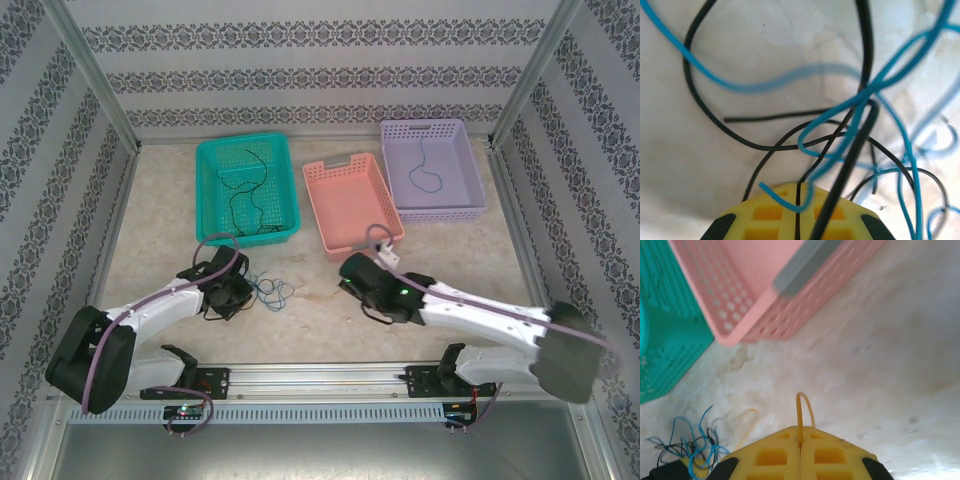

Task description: Untangle the cables

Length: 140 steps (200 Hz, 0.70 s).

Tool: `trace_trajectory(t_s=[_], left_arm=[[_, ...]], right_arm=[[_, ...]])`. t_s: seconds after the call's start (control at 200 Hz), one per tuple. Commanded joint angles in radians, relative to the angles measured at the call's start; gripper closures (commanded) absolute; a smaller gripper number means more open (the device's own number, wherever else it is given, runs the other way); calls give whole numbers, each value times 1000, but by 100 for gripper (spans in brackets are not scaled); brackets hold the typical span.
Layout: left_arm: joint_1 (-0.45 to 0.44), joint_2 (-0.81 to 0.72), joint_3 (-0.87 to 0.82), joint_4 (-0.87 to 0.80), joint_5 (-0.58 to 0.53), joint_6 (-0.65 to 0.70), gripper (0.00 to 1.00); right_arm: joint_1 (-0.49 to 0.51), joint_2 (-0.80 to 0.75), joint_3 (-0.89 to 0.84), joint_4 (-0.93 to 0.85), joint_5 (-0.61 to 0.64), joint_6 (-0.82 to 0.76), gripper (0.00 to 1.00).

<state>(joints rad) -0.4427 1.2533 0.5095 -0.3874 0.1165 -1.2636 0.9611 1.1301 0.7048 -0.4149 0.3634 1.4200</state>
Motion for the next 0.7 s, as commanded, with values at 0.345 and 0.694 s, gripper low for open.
trace_trajectory(t_s=[0.345,0.694], left_arm=[[-140,238,156,-20,-77,-79,100],[-148,291,159,-13,-93,-80,100]], right_arm=[[-265,-446,52,-338,87,-490,100],[-426,-477,198,-360,35,-733,100]])
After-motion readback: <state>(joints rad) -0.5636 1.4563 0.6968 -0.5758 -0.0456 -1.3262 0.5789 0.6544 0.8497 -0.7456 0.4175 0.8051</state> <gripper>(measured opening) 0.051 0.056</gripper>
